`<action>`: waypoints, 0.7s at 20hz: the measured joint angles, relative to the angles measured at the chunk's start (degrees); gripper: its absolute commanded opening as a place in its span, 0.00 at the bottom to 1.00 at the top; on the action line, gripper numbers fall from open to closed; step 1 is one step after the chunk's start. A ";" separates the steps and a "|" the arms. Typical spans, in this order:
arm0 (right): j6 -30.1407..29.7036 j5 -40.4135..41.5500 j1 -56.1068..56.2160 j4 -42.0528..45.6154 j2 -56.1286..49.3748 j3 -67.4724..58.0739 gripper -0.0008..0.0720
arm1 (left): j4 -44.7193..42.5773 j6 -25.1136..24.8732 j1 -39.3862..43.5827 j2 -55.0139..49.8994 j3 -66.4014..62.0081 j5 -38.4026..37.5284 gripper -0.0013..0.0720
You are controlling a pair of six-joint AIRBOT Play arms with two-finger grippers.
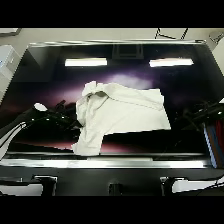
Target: Fold the clothes and pants, and hang the long-sleeved shirts on hangers.
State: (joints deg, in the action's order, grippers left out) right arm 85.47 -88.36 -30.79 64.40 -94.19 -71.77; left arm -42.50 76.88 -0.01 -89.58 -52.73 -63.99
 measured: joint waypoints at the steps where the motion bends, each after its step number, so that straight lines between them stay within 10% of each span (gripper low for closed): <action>1: -1.09 1.81 0.00 -1.68 0.00 1.77 0.84 | 0.02 0.00 0.00 0.17 0.02 0.09 0.05; 7: -4.48 8.90 0.87 -8.61 -1.16 6.73 0.72 | 0.09 0.02 0.04 1.22 0.04 0.13 0.05; 11: -5.66 10.95 5.11 -9.33 -2.58 7.13 0.07 | 0.13 0.13 0.02 2.14 0.04 0.09 0.05; 14: -7.17 7.96 7.32 -9.11 -2.34 4.37 0.07 | 0.04 0.20 -0.92 3.89 -1.14 -0.33 0.05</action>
State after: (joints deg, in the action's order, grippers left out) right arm 78.30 -80.40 -23.46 55.29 -96.53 -67.40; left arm -42.46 77.08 -0.93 -85.69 -53.87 -64.31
